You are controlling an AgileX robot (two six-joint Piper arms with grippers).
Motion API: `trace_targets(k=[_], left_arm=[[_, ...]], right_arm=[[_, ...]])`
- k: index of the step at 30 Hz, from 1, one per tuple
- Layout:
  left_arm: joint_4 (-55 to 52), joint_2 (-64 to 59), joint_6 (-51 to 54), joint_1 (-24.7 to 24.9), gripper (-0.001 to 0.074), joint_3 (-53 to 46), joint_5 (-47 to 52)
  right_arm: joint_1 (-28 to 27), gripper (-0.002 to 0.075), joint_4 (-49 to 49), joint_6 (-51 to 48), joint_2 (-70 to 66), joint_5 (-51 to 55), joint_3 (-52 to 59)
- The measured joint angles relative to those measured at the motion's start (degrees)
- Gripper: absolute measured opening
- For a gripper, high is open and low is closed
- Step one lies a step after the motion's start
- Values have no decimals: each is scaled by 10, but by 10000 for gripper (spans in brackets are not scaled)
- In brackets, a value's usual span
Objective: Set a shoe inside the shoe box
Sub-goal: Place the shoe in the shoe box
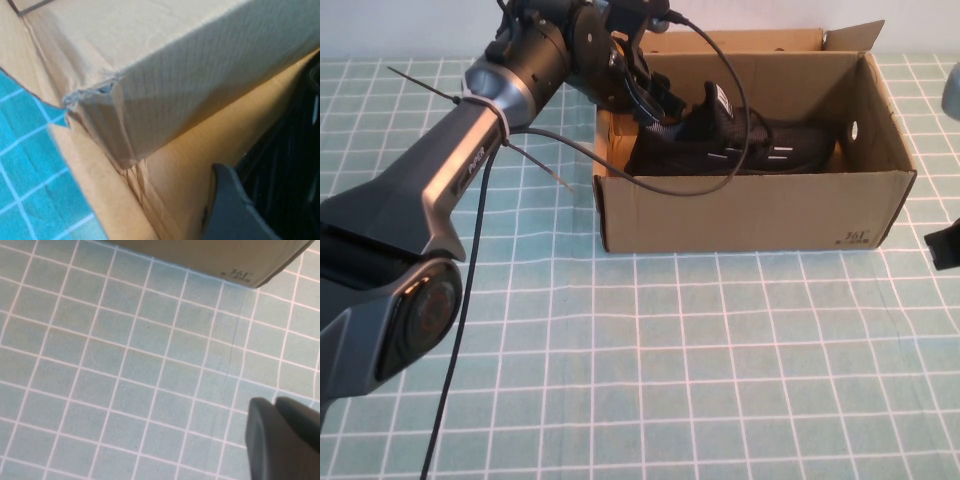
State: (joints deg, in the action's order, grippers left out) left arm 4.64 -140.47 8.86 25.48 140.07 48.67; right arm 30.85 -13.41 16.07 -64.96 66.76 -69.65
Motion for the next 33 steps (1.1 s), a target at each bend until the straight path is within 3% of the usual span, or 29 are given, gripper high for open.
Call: trace_targets(k=[19, 21, 28, 33], left_arm=[[-11, 2, -4, 16, 311, 1, 73], [-16, 2, -13, 16, 279, 1, 71], [-22, 2, -21, 16, 62, 1, 64], [-26, 1, -21, 16, 11, 1, 39]], right_arm=[[0, 0, 15, -3, -6, -30, 45], [0, 0, 15, -3, -6, -33, 45], [0, 0, 17, -11, -6, -42, 45], [0, 0, 22, -14, -6, -44, 45]])
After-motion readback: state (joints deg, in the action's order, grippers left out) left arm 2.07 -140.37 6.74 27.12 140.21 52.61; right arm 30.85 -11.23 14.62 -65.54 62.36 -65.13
